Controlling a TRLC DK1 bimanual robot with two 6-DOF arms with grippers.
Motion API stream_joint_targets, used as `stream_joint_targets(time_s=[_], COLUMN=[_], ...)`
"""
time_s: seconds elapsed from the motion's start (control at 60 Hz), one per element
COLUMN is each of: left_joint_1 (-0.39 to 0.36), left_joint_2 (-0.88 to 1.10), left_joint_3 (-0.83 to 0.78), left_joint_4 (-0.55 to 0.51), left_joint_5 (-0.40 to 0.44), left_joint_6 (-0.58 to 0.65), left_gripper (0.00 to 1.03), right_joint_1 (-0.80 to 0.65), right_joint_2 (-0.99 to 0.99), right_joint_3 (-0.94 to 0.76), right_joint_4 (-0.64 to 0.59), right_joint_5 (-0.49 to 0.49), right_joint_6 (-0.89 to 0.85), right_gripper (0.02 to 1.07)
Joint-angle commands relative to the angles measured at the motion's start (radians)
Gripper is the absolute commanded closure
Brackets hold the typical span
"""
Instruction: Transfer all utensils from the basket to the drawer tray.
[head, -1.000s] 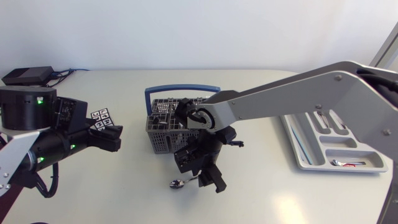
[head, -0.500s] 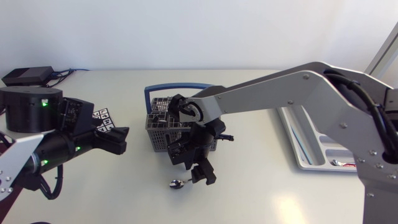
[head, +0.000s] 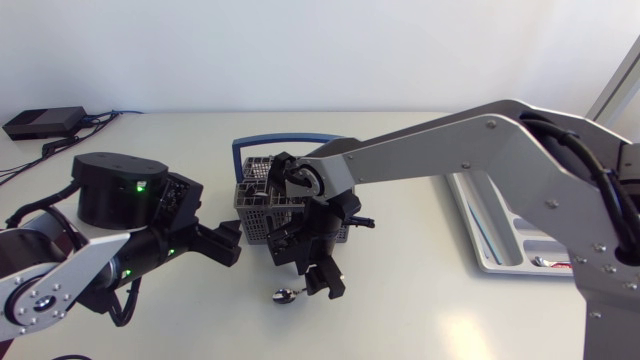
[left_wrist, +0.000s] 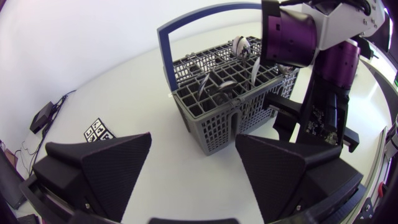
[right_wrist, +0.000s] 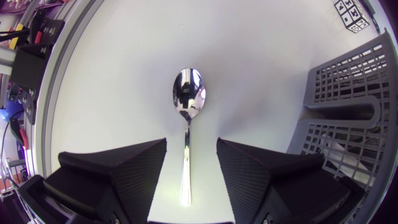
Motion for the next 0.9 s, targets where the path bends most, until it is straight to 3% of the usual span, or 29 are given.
stream_joint_targets(time_s=[0.0,0.35,0.883], left_joint_1=[0.007,0.004,0.027], left_joint_2=[0.005,0.009,-0.022], left_joint_3=[-0.009,-0.024,-0.049], left_joint_4=[0.017,0.034,0.023], left_joint_5=[-0.007,-0.007,-0.007], left_joint_6=[0.012,0.010,0.012], left_gripper=[0.08,0.08,0.08], right_joint_1=[0.009,-0.001,0.022], right_joint_2=[0.022,0.033,0.030], right_joint_3=[0.018,-0.002,-0.017], right_joint_4=[-0.028,0.015,0.015], right_joint_5=[0.005,0.074,0.076], right_joint_6=[0.015,0.013,0.025], right_gripper=[0.48,0.48,0.48])
